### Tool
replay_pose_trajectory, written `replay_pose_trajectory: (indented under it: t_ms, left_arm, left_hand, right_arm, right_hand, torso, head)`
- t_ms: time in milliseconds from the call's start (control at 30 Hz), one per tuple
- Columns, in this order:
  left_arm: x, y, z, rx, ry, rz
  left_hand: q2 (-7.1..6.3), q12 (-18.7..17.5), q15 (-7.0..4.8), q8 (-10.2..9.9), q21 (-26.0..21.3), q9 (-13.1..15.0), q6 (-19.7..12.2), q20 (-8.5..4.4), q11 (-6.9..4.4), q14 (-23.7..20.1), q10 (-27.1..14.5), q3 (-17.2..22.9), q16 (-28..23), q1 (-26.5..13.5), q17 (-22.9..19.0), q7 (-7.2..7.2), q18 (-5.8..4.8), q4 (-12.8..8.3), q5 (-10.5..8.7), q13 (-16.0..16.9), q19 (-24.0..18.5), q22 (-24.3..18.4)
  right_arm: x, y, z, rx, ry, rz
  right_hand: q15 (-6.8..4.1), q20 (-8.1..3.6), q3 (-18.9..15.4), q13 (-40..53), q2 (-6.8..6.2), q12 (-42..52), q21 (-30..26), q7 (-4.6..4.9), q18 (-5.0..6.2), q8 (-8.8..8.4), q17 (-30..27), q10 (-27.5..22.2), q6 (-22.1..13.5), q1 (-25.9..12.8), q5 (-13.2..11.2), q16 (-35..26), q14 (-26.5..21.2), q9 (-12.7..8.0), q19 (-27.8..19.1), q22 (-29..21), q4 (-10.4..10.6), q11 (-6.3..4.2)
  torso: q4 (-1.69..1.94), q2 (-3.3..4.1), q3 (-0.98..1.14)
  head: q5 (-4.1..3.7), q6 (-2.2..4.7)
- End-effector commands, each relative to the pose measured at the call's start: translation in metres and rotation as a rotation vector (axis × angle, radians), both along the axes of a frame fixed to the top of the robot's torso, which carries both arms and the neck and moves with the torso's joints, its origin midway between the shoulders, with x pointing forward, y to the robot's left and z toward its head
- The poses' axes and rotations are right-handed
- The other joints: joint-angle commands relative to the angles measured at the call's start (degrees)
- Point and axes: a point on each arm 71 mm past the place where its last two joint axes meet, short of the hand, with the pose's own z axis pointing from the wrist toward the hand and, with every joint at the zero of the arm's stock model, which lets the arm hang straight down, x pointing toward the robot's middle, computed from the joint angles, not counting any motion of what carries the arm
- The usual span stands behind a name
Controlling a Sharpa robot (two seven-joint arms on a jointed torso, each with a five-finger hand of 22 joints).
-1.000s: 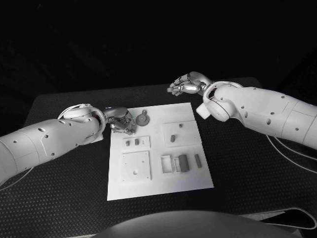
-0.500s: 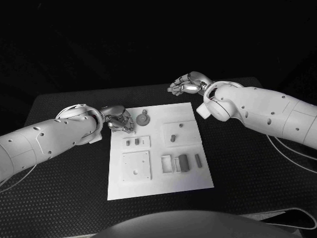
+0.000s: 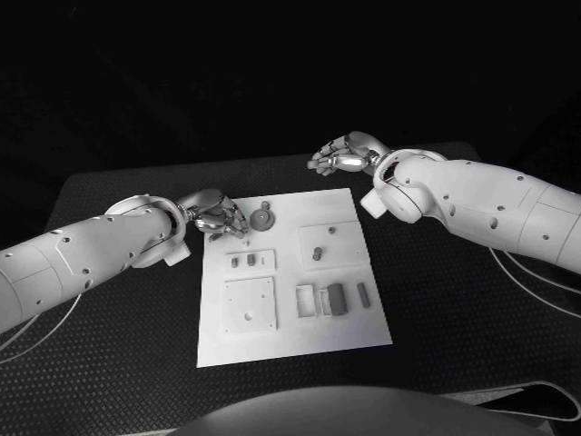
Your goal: Assemble the parts on the task board
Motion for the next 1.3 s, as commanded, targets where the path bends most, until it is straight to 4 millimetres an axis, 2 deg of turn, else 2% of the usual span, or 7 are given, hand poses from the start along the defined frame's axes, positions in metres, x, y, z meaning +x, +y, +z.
replay_pose_trajectory:
  t_ms: [33, 167, 300, 1300]
  left_arm:
    - [-0.003, -0.002, -0.007, -0.076, 0.053, 0.006]
    - [-0.005, -0.002, -0.014, -0.072, 0.056, 0.006]
    - [-0.006, -0.004, -0.017, -0.069, 0.060, 0.001]
    - [-0.006, -0.006, -0.019, -0.006, 0.038, -0.024]
  left_hand:
    - [0.39, 0.3, -0.08, 0.2, -0.1, 0.6, -0.3, 0.02, 0.00, -0.4, -0.5, -0.2, 0.2, -0.1, 0.1, 0.18, 1.57, -0.2, -0.03, 0.1, -0.1, 1.3]
    - [0.60, 0.5, -0.08, 0.3, 0.1, 0.8, -0.4, -0.04, -0.01, -0.5, -0.6, -0.4, 0.3, -0.2, 0.2, 0.16, 1.56, -0.4, -0.03, 0.1, 0.0, 1.4]
    - [0.69, 0.6, -0.10, 0.4, 0.3, 0.8, -0.4, -0.09, -0.02, -0.6, -0.7, -0.6, 0.3, -0.2, 0.2, 0.15, 1.57, -0.5, -0.03, 0.2, 0.0, 1.4]
    - [0.93, 1.0, -0.14, 0.6, 1.0, 1.1, -0.4, -0.19, -0.07, -0.8, -0.9, -0.9, 0.6, -0.6, 0.4, 0.11, 1.59, -0.6, -0.03, 0.4, 0.0, 1.5]
  right_arm:
    - [-0.001, 0.001, 0.000, 0.003, 0.001, 0.014]
    - [0.000, 0.001, 0.000, 0.002, 0.000, 0.013]
    - [-0.001, 0.001, 0.000, 0.002, 0.001, 0.014]
    - [-0.001, 0.002, -0.001, 0.002, 0.001, 0.014]
  right_hand:
    - [0.07, -0.01, 0.1, -0.1, -0.09, -0.3, -0.4, 3.71, 0.04, 0.23, 0.0, 0.3, -0.5, -0.4, -0.1, -0.2, 0.4, -0.1, 0.4, 0.1, 0.3, -0.07]
    - [0.07, -0.01, 0.1, -0.1, -0.10, -0.3, -0.4, 3.71, 0.04, 0.23, 0.0, 0.3, -0.5, -0.4, -0.1, -0.2, 0.4, -0.1, 0.4, 0.1, 0.3, -0.07]
    - [0.07, -0.01, 0.1, -0.1, -0.10, -0.3, -0.4, 3.71, 0.04, 0.24, 0.0, 0.3, -0.5, -0.4, -0.1, -0.2, 0.4, -0.1, 0.4, 0.1, 0.3, -0.07]
    - [0.07, -0.01, 0.1, -0.1, -0.11, -0.4, -0.5, 3.71, 0.07, 0.28, 0.0, 0.3, -0.5, -0.4, -0.1, -0.2, 0.4, -0.1, 0.4, 0.2, 0.3, -0.07]
  torso:
    - [-0.03, 0.04, 0.01]
    - [-0.07, 0.06, -0.06]
    - [-0.07, 0.04, 0.00]
    - [-0.06, 0.03, 0.01]
  head:
    - [-0.13, 0.10]
    - [-0.27, 0.05]
    - [-0.24, -0.09]
    - [-0.40, -0.27]
